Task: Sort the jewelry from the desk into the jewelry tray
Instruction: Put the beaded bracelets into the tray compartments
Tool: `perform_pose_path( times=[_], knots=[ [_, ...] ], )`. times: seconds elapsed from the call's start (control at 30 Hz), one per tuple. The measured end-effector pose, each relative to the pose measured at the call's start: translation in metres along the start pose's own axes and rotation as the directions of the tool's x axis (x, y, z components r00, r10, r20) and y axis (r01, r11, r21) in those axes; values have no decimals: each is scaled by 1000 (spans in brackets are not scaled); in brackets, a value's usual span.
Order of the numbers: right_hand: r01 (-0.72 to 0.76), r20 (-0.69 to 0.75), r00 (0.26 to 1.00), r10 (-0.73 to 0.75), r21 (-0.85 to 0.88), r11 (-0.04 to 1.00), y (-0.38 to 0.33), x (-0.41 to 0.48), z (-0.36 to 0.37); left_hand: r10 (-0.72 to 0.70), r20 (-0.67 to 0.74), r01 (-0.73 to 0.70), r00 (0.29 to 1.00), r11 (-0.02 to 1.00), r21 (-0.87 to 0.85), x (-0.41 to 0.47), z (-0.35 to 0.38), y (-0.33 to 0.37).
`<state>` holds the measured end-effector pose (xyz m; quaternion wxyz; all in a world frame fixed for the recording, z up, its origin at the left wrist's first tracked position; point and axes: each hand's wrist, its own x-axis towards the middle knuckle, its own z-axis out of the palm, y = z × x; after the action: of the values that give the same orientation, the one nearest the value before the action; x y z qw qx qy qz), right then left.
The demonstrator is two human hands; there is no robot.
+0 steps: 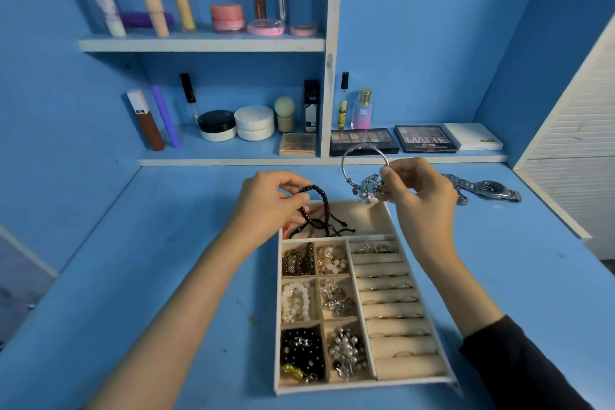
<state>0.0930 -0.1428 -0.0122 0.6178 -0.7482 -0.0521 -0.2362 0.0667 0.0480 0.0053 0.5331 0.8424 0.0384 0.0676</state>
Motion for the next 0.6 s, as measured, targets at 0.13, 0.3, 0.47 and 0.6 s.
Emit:
perform_pose_path(
  times=[0.13,0.3,0.47,0.6],
  knots=[
    [-16,17,1000,15,12,1000,-5,-4,4,37,-15,-34,999,980,194,0,-1,-12],
    [-31,35,999,31,6,1000,-8,-5,7,166,-18,-132,986,843,521,-4,1,-11],
    [-82,70,995,77,72,994,-12,-5,10,231,11,-153,973,607,780,-5,2,-11],
    [-164,144,978,149,101,981,-15,-5,13,208,20,-136,978,557,820,-5,2,-15]
  ],
)
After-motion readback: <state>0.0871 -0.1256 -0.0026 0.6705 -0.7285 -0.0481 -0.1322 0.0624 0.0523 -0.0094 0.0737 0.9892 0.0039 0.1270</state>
